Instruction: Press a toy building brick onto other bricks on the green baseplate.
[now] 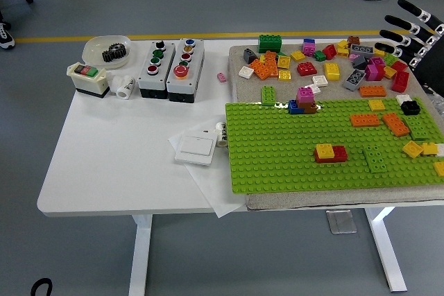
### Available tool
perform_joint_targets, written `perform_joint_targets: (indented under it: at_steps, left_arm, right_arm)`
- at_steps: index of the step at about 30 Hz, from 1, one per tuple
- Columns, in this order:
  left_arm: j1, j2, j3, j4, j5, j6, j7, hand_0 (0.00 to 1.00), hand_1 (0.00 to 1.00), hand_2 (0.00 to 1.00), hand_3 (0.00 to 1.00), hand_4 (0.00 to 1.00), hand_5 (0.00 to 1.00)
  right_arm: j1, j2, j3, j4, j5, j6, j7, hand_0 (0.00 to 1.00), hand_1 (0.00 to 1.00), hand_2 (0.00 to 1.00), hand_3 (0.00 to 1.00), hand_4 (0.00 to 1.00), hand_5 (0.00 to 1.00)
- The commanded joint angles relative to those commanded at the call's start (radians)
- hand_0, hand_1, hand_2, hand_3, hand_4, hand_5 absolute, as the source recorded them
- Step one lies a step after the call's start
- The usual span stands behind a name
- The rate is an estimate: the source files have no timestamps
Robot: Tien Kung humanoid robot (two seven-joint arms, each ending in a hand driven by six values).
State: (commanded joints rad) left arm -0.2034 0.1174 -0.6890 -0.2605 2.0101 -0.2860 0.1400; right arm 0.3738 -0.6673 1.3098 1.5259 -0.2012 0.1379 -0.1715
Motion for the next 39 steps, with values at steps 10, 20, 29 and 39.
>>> perform_joint_targets:
  at_steps: [10,20,29,39]
  left_arm:
    - [-0.003,0.001,0.002,0.001,-0.001,0.007,0.003,0.748,0.749,0.724,0.596,0.666,0.599]
    - [-0.007,0.002,0.003,0.001,-0.002,0.004,0.002,0.748,0.749,0.726,0.598,0.667,0.601]
    - [-0.008,0.003,0.006,0.0,-0.006,-0.002,0.002,0.749,0.75,0.724,0.598,0.668,0.601]
    - [-0.005,0.003,0.0,-0.002,0.007,-0.011,0.002,0.749,0.752,0.724,0.598,0.668,0.601]
  right_arm:
    - [0.001,0.002,-0.003,0.003,-0.02,0.007,-0.009,0.694,0.602,0.665,0.883,0.998,0.852]
    - [-0.002,0.003,-0.003,0.003,-0.026,0.005,-0.013,0.691,0.593,0.662,0.881,0.998,0.849]
    - [-0.002,0.013,-0.005,0.001,-0.03,0.004,-0.02,0.688,0.589,0.659,0.878,0.998,0.839]
    - [-0.008,0.015,-0.013,0.0,-0.035,0.005,-0.022,0.684,0.585,0.659,0.878,0.998,0.835]
